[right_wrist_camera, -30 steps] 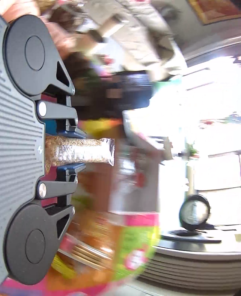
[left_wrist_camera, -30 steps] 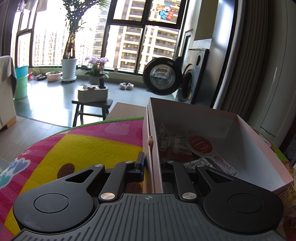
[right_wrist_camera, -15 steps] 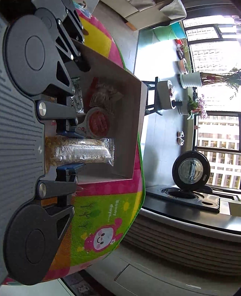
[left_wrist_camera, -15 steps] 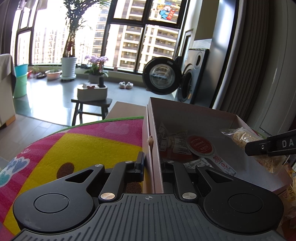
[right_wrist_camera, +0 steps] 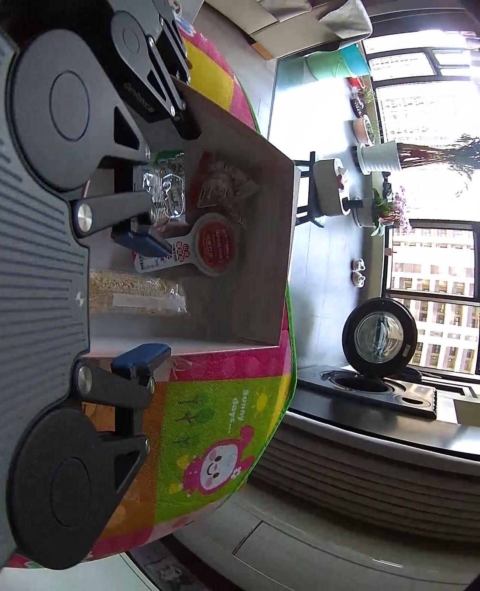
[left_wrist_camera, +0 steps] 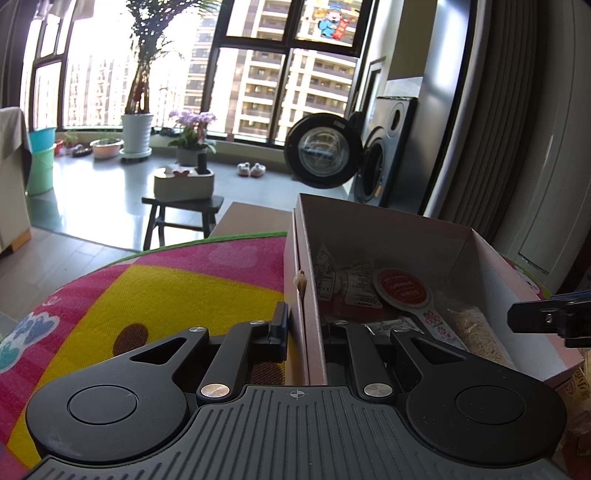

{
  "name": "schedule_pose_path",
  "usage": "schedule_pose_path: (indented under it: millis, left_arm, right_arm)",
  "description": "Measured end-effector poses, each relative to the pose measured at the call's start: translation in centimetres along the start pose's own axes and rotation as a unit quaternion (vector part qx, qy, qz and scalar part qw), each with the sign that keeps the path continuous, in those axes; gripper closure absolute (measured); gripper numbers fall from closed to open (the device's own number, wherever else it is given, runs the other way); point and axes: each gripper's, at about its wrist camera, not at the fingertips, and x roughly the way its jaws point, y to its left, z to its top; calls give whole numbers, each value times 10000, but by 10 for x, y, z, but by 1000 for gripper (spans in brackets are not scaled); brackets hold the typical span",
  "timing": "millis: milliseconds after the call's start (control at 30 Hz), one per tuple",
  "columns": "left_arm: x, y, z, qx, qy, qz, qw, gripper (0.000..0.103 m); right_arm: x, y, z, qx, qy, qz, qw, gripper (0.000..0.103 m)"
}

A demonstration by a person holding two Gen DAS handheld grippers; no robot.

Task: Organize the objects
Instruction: 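Carry the grain bag over the box and open the right tool inside, then grasp the yellow-wrapped bread bun on the mat with the right tool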

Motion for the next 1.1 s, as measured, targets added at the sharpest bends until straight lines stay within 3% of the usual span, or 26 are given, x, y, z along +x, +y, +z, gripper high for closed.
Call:
schedule_pose_path:
  millis: [267, 500, 667, 800, 900, 1033, 1100]
  left_arm:
    - [0, 0, 0, 5, -2, 4, 10000, 89]
    - [0, 0, 0, 5, -1, 4, 10000, 89]
    - [-1, 2, 1, 16, -7, 12, 10000, 89]
    - [-1, 2, 1, 21, -8, 16, 10000, 89]
    - [-1, 2, 1, 21, -8, 14, 10000, 89]
    - [-2, 3, 2, 23, -9, 14, 10000, 89]
    - [-2, 2, 1, 23, -10, 15, 10000, 89]
  right_arm:
    - [-86, -41, -36, 71, -781, -339, 9963, 18]
    - [-85, -98, -96, 960, -322, -843, 9913, 17]
    - [-71, -118, -124, 1428, -41, -822, 9863, 17]
    - [-64, -90, -127, 658, -231, -768, 9946, 17]
    - [-56, -58, -121, -50, -425, -467, 9980, 17]
    - [-23, -40, -104, -151, -300, -298, 9990, 17]
    - [-9, -35, -96, -264, -355, -410, 9982, 15]
